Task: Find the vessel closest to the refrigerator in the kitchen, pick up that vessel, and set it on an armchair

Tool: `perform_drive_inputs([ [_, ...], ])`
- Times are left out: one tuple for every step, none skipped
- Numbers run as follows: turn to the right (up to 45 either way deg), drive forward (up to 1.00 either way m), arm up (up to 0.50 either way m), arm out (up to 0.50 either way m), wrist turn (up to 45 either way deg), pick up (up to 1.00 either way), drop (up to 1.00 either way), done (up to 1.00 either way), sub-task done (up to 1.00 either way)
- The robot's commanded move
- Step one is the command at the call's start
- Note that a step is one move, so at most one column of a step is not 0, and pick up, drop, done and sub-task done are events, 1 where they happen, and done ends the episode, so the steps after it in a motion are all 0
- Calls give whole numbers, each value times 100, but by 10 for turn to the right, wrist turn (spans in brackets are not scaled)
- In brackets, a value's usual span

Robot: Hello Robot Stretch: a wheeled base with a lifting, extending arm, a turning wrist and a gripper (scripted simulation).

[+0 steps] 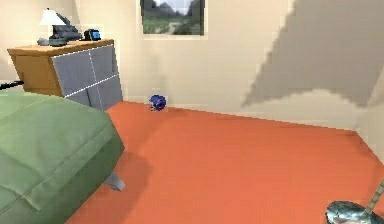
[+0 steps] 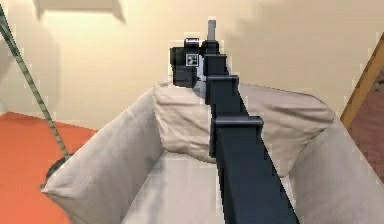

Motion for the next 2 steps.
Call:
perform_drive_inputs([
  [0, 0, -34, 0, 0, 0, 0, 0, 0],
  [0, 0, -32, 0, 0, 0, 0, 0, 0],
])
